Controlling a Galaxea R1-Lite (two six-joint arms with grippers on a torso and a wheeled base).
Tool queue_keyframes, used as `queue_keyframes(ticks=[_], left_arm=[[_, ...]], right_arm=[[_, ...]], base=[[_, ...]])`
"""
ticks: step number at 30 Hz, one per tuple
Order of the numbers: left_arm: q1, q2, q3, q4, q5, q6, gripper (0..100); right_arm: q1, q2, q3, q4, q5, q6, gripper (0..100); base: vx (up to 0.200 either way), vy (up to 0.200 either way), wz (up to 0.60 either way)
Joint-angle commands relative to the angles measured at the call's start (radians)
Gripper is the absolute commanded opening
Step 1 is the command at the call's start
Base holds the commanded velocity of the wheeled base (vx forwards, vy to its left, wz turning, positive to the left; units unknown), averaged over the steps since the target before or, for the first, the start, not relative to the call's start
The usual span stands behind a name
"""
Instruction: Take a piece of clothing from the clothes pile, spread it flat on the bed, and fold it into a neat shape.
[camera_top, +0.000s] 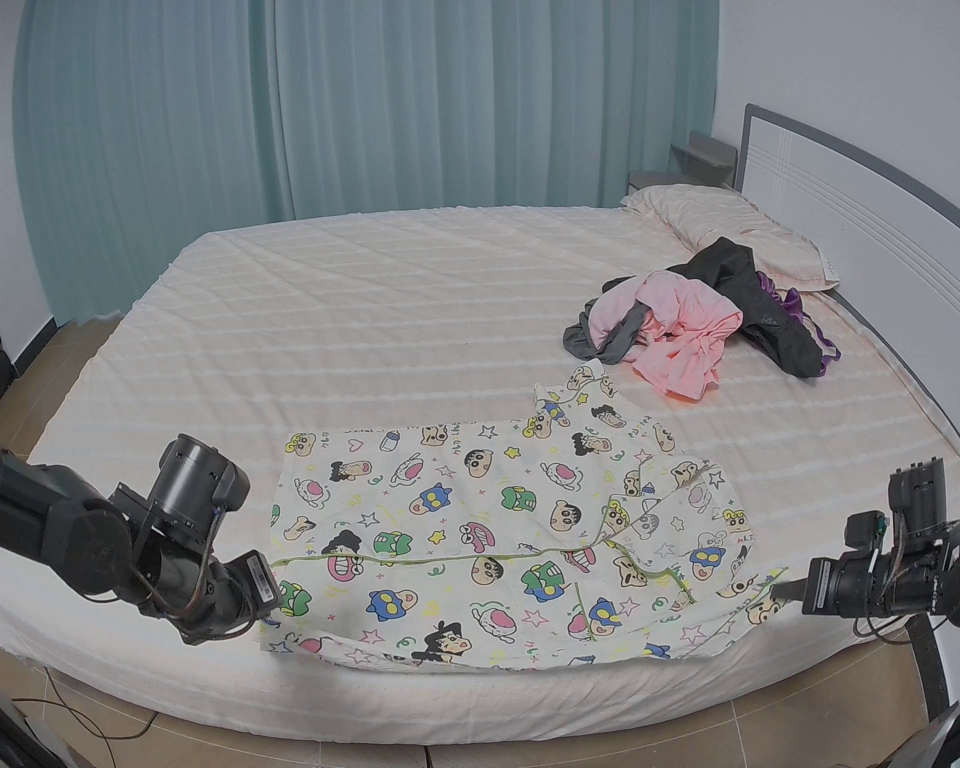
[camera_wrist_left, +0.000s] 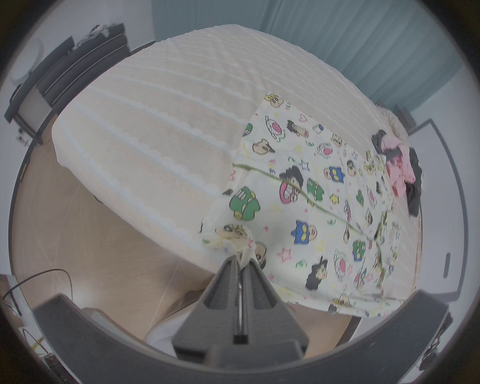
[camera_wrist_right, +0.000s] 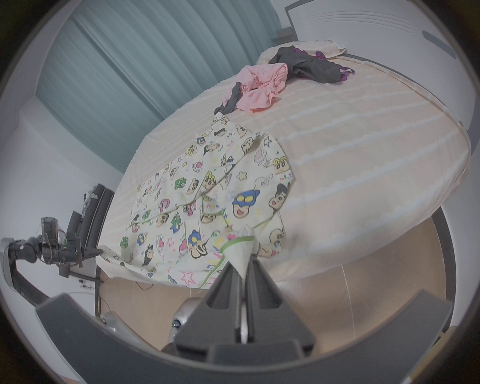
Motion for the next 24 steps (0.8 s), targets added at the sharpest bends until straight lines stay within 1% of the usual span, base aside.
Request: queue_keyframes(ticks=[1,3,5,10,14,17,21,24], left_arm=[[0.056,0.075,-0.058,-0.016,-0.015,-0.013,0],[0.096,0.106,-0.105,-0.020,-0.015,-0.063,0],[0.116,0.115,-0.116,-0.034,-0.018,-0.075,0],[0.126,0.169,-0.122,-0.086,-0.018,-0.076,0],[0.132,0.223,-0.162,-0.103,-0.016,-0.086,0],[0.142,0.287,-0.242,-0.103,-0.016,-0.133,0],[0.163,0.339,-0.320,-0.103,-0.016,-0.168,0],[0.175,0.373,-0.360,-0.103,-0.016,-0.175,0]], right_arm=[[-0.001,0.088,-0.066,-0.004,-0.001,0.025,0],[-0.018,0.148,-0.135,-0.002,-0.003,0.063,0],[-0.021,0.177,-0.162,-0.004,-0.004,0.070,0],[-0.021,0.259,-0.234,-0.004,-0.021,0.079,0],[-0.016,0.294,-0.287,-0.005,-0.043,0.114,0],[-0.010,0.334,-0.346,-0.034,-0.063,0.156,0],[0.005,0.383,-0.388,-0.063,-0.083,0.174,0],[0.022,0.424,-0.425,-0.065,-0.107,0.177,0]], base=[[0.000,0.000,0.00],[0.000,0.000,0.00],[0.000,0.000,0.00],[0.000,0.000,0.00],[0.000,0.000,0.00],[0.000,0.000,0.00],[0.000,0.000,0.00],[0.000,0.000,0.00]])
